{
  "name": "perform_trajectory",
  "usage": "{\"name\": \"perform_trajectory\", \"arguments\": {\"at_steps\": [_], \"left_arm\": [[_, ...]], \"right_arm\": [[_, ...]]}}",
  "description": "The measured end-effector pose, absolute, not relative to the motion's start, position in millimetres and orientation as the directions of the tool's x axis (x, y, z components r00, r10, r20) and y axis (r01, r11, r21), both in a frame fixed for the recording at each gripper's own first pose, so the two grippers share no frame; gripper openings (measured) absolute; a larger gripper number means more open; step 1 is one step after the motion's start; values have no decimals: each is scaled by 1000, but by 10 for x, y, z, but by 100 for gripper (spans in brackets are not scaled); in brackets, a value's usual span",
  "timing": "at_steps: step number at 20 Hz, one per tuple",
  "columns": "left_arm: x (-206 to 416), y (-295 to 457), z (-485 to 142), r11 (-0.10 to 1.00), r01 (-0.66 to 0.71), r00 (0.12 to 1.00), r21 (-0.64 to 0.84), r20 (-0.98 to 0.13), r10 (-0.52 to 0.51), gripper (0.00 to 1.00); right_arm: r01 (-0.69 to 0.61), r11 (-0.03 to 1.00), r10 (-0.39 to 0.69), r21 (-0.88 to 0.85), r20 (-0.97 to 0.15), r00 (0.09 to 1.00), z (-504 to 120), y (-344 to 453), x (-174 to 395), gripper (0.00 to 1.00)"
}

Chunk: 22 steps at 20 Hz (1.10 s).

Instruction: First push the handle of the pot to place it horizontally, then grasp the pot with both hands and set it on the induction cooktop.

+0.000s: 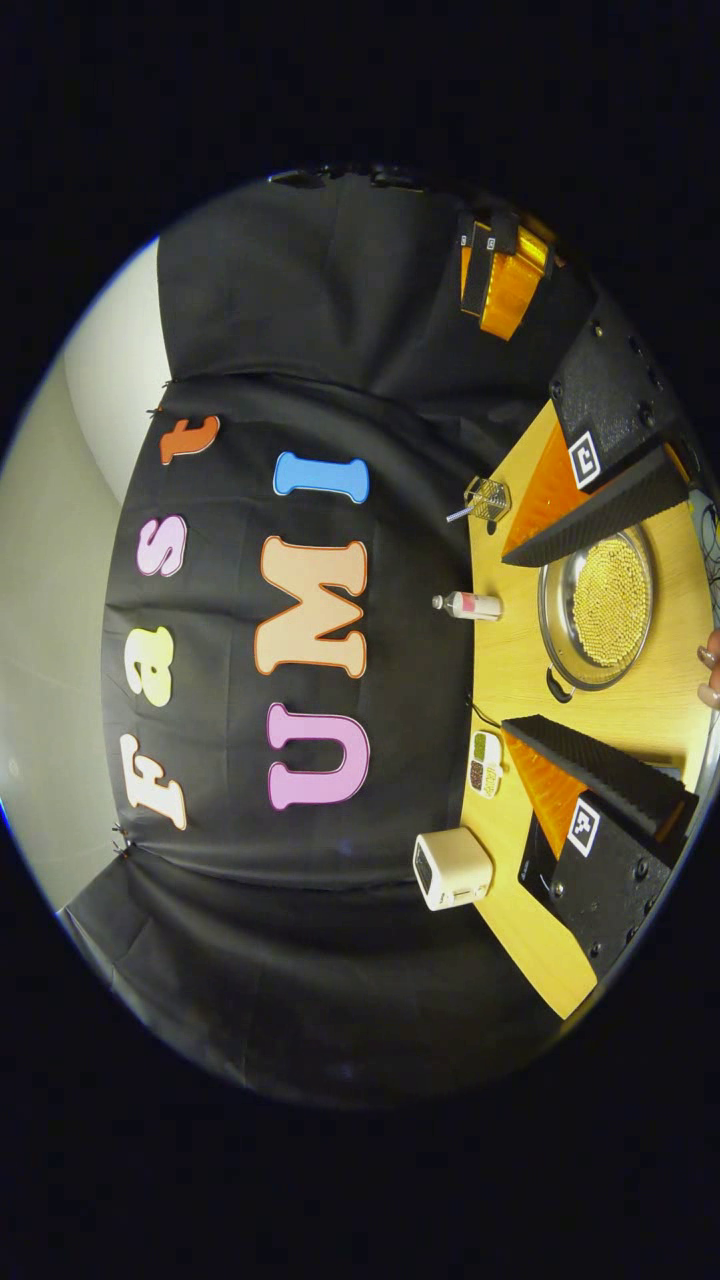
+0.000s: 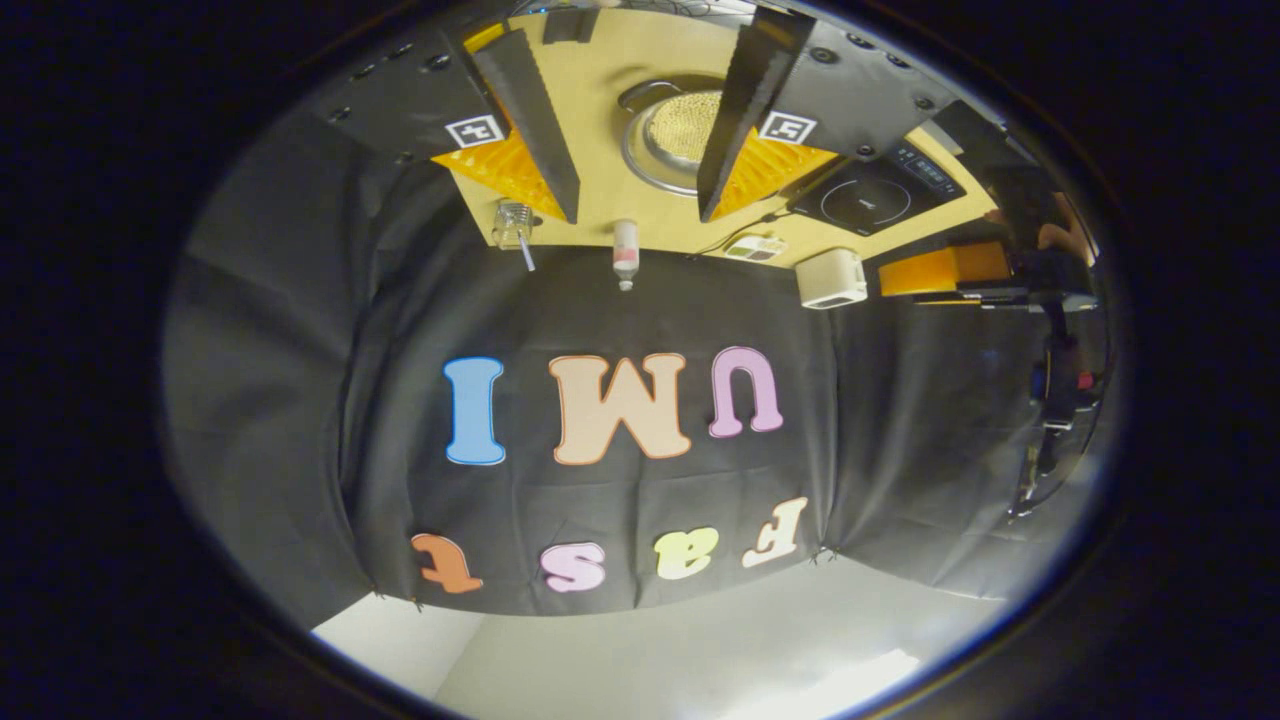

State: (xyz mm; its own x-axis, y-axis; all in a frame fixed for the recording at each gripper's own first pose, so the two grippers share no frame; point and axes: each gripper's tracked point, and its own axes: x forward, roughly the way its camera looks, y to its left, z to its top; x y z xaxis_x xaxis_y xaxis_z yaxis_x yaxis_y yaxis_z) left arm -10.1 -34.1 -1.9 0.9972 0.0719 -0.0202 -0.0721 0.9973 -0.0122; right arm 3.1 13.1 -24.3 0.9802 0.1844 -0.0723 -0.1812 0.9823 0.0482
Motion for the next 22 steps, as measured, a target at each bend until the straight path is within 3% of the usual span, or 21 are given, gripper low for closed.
{"name": "perform_trajectory", "arguments": {"at_steps": [3,4,7,13,15,22], "left_arm": [[-101,-343,-3,997,-74,997,-12,-18,74,93],[-106,-340,-3,997,-75,997,-12,-17,75,96],[-109,-322,1,997,-75,997,-12,-16,75,96],[-144,-269,-14,997,-74,997,-25,-18,73,96],[-150,-259,-21,997,-74,997,-25,-20,74,96],[-114,-250,-61,995,-91,996,-42,-29,90,93]], "right_arm": [[-180,983,182,39,-75,980,-265,140,60,71],[-172,984,174,34,-74,982,-261,109,28,71],[-178,984,179,27,-81,980,-270,158,25,39],[-180,984,181,14,-103,978,-314,205,-84,40],[-179,984,179,15,-99,979,-320,200,2,4],[-214,977,213,10,-170,962,-551,278,23,5]]}}
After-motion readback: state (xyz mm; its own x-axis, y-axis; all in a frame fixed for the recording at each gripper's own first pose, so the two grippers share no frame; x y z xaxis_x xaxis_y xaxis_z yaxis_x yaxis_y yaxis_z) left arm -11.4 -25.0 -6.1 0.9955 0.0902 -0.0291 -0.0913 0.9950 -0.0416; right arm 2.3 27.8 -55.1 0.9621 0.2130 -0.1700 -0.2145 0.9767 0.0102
